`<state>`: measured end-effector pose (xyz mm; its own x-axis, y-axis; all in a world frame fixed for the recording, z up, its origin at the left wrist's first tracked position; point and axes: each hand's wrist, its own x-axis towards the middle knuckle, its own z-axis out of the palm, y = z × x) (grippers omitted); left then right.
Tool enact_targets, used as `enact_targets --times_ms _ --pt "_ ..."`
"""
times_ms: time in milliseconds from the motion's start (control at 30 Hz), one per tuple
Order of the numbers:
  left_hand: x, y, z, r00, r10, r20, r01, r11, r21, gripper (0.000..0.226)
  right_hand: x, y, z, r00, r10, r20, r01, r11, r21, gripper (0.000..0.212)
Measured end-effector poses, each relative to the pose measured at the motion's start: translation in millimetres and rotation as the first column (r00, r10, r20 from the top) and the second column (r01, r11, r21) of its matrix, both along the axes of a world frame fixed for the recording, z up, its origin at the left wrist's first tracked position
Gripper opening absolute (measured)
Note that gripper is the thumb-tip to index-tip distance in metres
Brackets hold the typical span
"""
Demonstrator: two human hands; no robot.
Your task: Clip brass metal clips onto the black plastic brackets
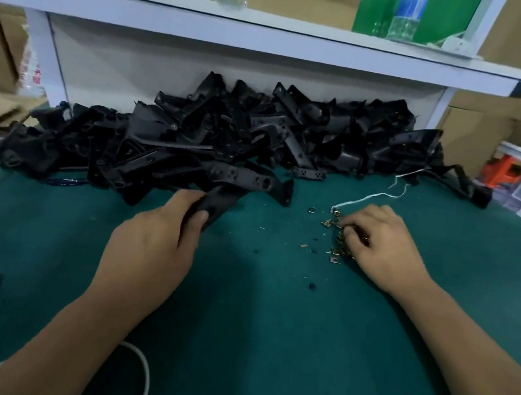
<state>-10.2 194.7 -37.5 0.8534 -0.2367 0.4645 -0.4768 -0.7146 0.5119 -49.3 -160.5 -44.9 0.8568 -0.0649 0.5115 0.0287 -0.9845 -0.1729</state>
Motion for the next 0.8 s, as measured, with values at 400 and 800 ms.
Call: enact_targets --times_ms 400,800 --pt "-4.7 -5.1 -8.1 0.978 -0.058 -0.200 0.085 0.988 0.129 0.053 3.5 -3.1 4.2 0.983 -0.063 -0.171 0.060 0.998 -0.022 0.010" --pt "-7.4 -14.6 -12.4 0.980 -0.171 -0.102 0.181 0.978 0.102 0.051 -7.6 65.9 17.6 0.885 0.369 0.284 -0.443 0.477 0.759 0.010"
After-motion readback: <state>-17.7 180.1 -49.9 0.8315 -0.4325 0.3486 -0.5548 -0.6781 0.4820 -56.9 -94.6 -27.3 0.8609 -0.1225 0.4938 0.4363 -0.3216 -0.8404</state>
